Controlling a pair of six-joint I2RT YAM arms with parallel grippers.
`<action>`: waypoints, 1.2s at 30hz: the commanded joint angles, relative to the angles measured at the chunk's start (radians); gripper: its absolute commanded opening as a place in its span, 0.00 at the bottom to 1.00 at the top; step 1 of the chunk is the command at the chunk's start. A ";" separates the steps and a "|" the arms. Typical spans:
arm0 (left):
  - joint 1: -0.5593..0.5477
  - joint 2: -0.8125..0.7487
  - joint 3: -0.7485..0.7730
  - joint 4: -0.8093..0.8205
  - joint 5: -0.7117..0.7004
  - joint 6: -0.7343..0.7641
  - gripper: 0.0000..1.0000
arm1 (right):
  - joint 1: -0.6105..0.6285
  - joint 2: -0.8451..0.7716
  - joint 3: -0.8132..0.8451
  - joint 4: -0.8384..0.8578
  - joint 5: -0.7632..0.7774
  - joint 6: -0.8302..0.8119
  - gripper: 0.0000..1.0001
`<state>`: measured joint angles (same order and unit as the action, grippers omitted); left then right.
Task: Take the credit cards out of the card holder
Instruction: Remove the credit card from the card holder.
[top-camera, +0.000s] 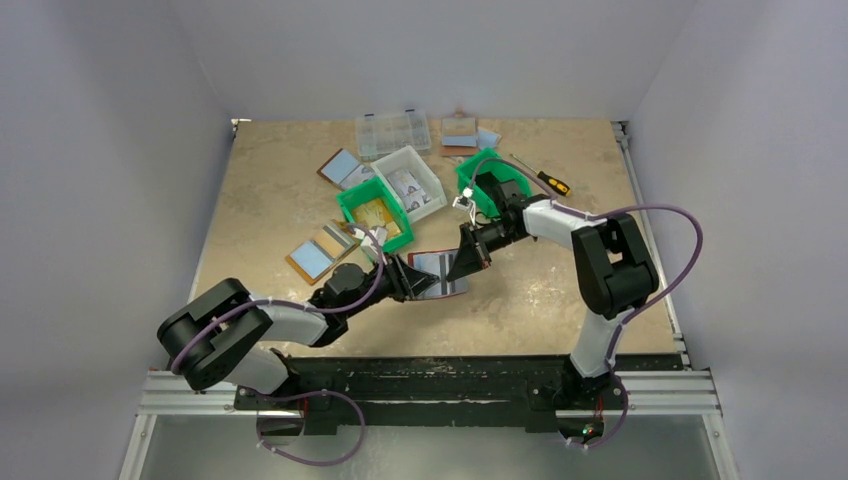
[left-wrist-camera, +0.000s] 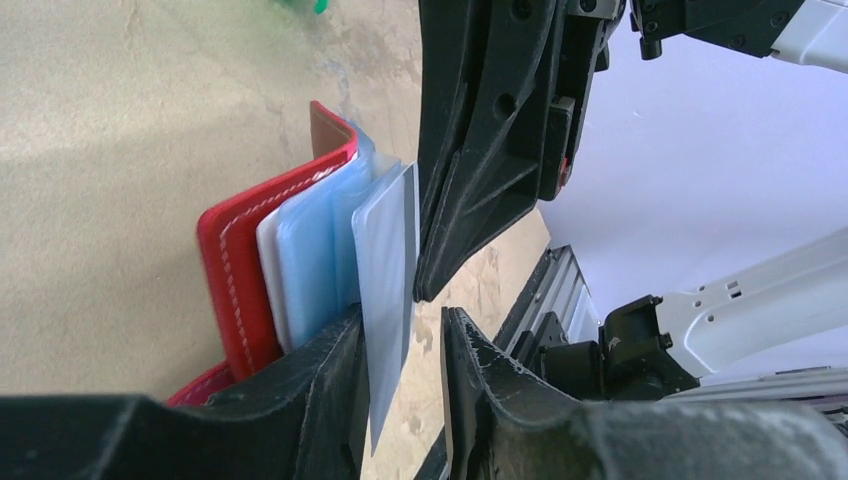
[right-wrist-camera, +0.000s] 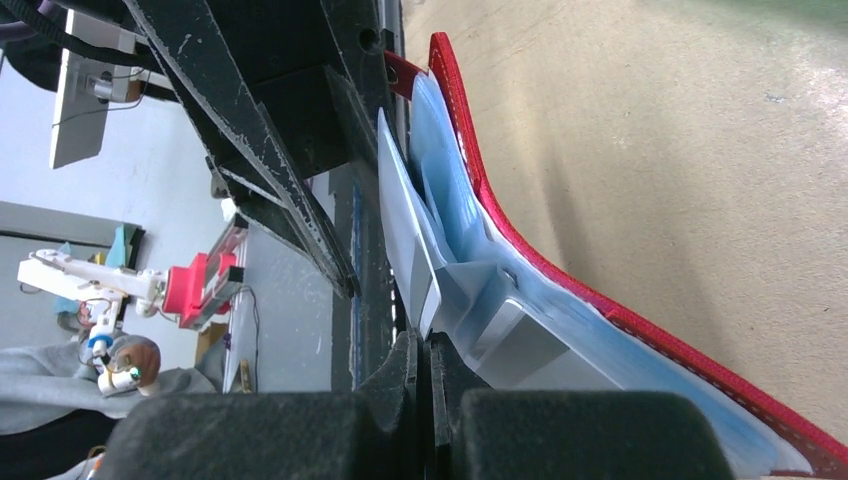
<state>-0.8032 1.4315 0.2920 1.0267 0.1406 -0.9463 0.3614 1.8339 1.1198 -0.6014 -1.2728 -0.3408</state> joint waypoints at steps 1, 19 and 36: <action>0.023 -0.010 -0.043 0.093 0.040 -0.044 0.32 | -0.009 0.015 -0.002 0.032 0.008 0.012 0.00; 0.061 0.155 -0.114 0.388 0.133 -0.134 0.02 | -0.016 0.058 0.005 0.000 0.034 -0.018 0.00; 0.114 0.248 -0.166 0.544 0.178 -0.197 0.00 | -0.023 0.085 0.018 -0.030 0.090 -0.055 0.00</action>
<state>-0.6949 1.6497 0.1215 1.4525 0.2947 -1.1255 0.3435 1.9266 1.1194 -0.6216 -1.1816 -0.3729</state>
